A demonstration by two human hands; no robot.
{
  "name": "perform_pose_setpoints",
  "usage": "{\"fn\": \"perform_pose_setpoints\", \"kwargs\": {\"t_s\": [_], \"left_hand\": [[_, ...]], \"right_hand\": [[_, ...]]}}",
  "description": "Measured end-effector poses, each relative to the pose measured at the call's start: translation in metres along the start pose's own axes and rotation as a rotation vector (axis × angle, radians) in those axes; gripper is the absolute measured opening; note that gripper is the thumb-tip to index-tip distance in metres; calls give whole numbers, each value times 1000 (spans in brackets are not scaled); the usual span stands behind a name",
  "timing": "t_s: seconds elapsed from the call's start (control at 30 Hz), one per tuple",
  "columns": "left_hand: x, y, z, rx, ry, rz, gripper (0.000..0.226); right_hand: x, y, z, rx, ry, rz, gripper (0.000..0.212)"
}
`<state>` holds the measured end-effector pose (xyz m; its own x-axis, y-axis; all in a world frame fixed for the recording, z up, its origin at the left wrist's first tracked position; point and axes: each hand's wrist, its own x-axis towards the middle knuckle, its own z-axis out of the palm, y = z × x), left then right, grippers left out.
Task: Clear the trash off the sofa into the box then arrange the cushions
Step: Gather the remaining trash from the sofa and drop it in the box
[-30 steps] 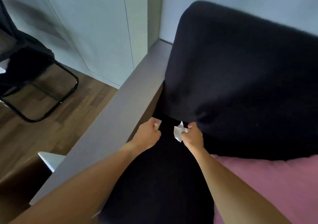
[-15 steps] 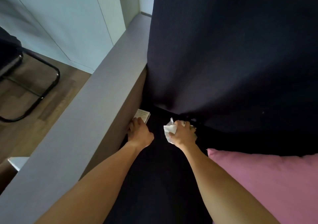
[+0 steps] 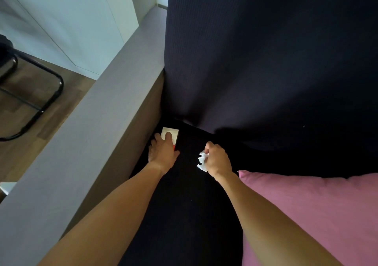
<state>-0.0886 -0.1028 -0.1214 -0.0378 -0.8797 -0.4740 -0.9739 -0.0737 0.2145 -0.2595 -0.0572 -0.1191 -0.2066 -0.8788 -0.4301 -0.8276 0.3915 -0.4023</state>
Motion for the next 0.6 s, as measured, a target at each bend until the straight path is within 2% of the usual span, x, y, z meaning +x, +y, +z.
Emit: {"fn": "perform_pose_setpoints", "kwargs": {"t_s": [0.1, 0.17, 0.37, 0.5, 0.6], "left_hand": [[0, 2, 0, -52, 9, -26, 58], [-4, 4, 0, -184, -7, -41, 63], [-36, 14, -29, -878, -85, -142, 61], [-58, 6, -80, -1063, -167, -90, 62], [-78, -16, -128, -1132, -136, -55, 54]], "right_hand": [[-1, 1, -6, 272, -34, 38, 34], [-4, 0, -12, 397, -35, 63, 42], [-25, -33, -42, 678, 59, 63, 35], [-42, -72, -67, 836, 154, 26, 26], [-58, -117, -79, 903, 171, -7, 23]]}}
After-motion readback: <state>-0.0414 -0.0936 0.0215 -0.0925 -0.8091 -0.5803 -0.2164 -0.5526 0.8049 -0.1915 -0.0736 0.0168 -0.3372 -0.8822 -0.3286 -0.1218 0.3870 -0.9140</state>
